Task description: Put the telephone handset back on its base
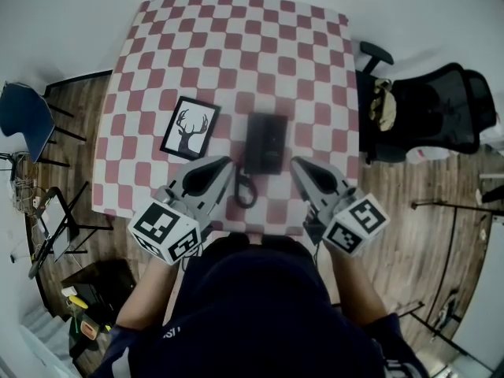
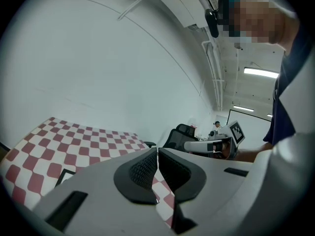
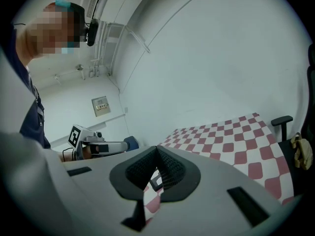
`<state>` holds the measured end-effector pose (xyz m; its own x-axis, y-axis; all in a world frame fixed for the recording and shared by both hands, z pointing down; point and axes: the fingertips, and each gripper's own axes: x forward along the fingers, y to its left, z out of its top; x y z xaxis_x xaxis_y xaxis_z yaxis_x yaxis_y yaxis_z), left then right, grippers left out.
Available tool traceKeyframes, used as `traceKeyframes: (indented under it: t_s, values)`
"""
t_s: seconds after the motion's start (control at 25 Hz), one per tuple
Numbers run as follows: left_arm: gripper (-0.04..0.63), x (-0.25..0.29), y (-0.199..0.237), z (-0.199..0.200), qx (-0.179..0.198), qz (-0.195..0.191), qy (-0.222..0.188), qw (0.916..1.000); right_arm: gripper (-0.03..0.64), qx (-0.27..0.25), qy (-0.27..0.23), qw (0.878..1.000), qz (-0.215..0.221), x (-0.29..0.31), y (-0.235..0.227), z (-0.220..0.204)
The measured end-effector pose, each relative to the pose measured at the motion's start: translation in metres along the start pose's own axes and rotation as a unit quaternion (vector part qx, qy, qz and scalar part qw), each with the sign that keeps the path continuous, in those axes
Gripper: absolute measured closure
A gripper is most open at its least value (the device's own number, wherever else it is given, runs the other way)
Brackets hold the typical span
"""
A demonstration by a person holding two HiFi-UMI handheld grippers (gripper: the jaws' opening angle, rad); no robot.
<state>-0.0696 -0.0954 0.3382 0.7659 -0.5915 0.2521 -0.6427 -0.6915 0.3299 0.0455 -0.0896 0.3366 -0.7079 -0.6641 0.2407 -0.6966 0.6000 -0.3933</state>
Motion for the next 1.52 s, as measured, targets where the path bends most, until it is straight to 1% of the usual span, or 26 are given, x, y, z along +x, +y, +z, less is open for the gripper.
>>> traceKeyframes:
  t_s: [0.36,0.8,1.08,1.52]
  values:
    - [0.561,0.006,-0.004,0.003,0.003,-0.008,-0.006,0.9999,0.600,-0.013,0.000,1.000,0.009,0.003,0.002,0.005]
    - [0.561,0.010,-0.005,0.004,0.003,-0.005,-0.006,1.0000,0.601,-0.019,0.003,1.000,0.014,0.002,-0.001,0.006]
    - [0.561,0.013,-0.006,-0.001,-0.005,-0.004,-0.001,1.0000,0.601,-0.026,0.010,0.999,0.019,0.002,-0.001,0.004]
    - [0.563,0.015,-0.003,-0.005,-0.016,-0.001,0.000,0.9999,0.601,-0.022,0.013,1.000,0.016,0.001,-0.005,0.001]
